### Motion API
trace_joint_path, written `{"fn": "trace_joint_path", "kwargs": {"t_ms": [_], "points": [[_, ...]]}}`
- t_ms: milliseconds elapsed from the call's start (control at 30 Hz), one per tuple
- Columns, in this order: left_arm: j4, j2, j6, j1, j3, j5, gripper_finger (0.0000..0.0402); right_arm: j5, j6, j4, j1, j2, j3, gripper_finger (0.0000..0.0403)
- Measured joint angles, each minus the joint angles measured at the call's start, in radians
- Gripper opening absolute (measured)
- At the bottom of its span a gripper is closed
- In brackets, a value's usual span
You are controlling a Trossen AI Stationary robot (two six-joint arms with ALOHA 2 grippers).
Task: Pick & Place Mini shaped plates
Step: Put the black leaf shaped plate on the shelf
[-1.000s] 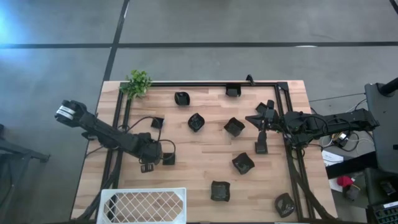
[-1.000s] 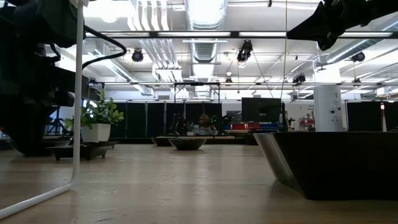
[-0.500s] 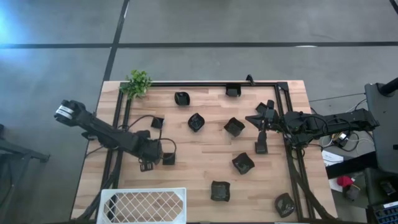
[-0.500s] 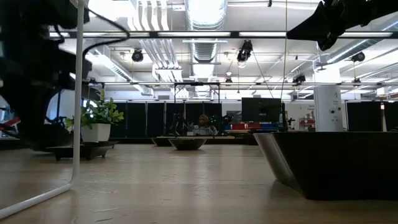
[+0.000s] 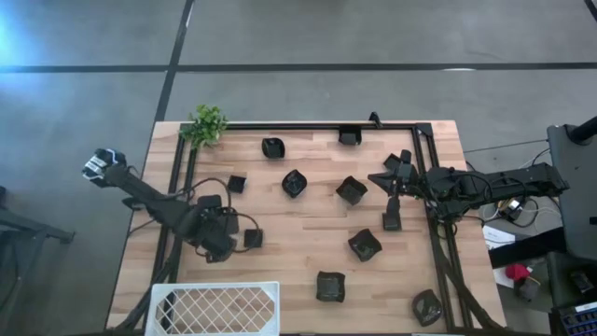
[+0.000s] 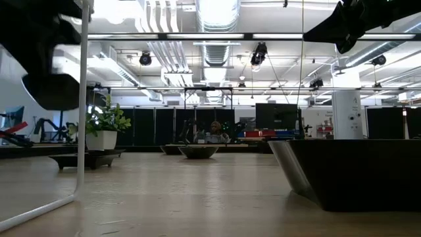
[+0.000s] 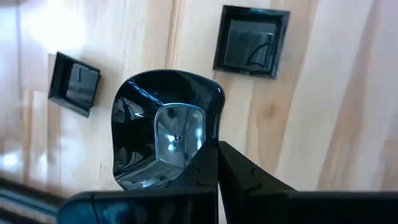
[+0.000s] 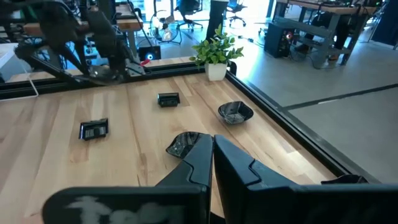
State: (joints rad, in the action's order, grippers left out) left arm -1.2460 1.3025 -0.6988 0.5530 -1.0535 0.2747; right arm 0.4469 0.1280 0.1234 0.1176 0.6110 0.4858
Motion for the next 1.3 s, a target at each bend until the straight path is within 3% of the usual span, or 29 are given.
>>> {"fn": "trace_joint_path", "kwargs": {"t_ms": [200, 500, 700, 933, 1300], "points": [[-0.104, 0.001, -0.090, 0.109, -0.084, 0.006, 0.0000, 0.000, 0.000, 0.000, 0.000, 0.000, 0.000, 0.0013], [-0.119, 0.048, -0.124, 0.323, -0.225, 0.065, 0.0000, 0.000, 0.000, 0.000, 0.000, 0.000, 0.000, 0.0013], [-0.166, 0.141, -0.140, 0.443, -0.362, 0.111, 0.0000, 0.000, 0.001, 0.000, 0.000, 0.000, 0.000, 0.0013], [-0.325, 0.295, -0.284, 0.545, -0.564, 0.106, 0.0000, 0.000, 0.001, 0.000, 0.000, 0.000, 0.000, 0.0013], [-0.325, 0.474, -0.470, 0.657, -0.764, 0.070, 0.0000, 0.000, 0.003, 0.000, 0.000, 0.000, 0.000, 0.0013]]}}
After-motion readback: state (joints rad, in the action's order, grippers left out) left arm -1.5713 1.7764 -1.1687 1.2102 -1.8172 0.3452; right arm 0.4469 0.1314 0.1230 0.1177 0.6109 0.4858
